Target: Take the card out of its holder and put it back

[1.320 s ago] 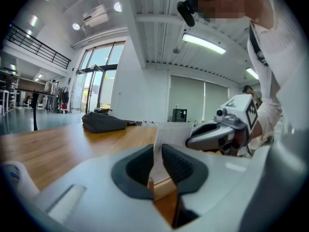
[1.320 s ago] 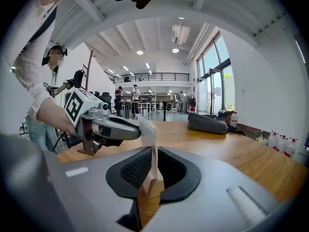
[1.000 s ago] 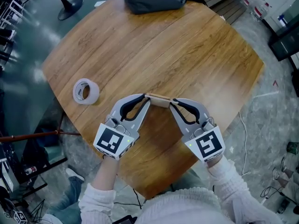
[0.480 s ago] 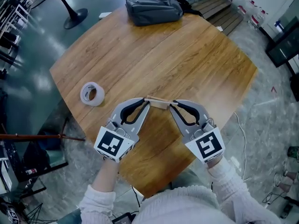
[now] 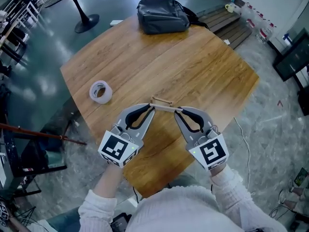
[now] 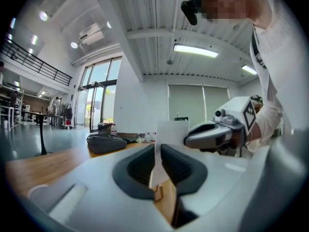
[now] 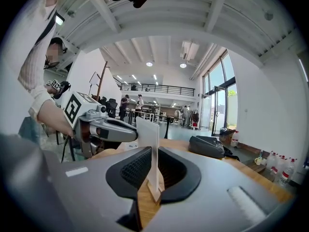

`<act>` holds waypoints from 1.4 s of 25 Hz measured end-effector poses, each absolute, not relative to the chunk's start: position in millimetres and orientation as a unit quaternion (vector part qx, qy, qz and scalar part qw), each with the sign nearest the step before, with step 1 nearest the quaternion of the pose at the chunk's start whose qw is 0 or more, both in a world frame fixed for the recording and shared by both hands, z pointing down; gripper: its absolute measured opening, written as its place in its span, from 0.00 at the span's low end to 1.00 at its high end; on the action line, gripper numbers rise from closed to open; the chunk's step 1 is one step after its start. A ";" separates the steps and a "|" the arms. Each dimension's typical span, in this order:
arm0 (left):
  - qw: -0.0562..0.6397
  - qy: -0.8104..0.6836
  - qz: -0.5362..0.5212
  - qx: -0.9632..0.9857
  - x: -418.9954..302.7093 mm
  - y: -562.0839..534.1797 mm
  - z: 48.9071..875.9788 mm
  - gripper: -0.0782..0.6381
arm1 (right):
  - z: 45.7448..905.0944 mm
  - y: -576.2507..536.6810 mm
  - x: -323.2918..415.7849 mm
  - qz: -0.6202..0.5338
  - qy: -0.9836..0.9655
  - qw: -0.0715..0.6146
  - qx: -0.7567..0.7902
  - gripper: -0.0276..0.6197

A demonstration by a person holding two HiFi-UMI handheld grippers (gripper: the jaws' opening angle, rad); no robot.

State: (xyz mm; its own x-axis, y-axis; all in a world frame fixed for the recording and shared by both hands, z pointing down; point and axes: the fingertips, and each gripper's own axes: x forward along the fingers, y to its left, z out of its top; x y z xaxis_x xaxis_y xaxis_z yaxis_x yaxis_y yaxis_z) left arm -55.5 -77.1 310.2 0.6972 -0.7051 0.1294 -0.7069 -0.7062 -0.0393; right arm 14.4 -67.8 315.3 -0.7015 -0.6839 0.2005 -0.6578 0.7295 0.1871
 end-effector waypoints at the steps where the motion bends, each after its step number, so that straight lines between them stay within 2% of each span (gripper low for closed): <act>1: 0.007 -0.384 0.067 0.921 -55.1 -72.6 309.2 0.17 | 314.1 -63.1 14.9 -0.051 -0.921 0.129 0.364 0.10; 17: 0.005 -0.392 0.073 0.917 -56.2 -51.1 305.6 0.17 | 307.8 -37.9 12.6 -0.039 -0.920 0.123 0.370 0.10; 35: 0.014 -0.383 0.066 0.921 -61.5 -71.5 308.9 0.17 | 312.0 -57.8 7.2 -0.034 -0.920 0.123 0.370 0.10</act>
State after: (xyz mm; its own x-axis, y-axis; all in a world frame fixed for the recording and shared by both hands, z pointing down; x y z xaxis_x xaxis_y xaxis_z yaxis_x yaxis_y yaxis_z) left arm -61.5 -71.5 308.9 0.6978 -0.7039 0.1329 -0.7076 -0.7062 -0.0245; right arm 7.2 -57.8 312.0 -0.6961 -0.6890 0.2020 -0.6722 0.7242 0.1540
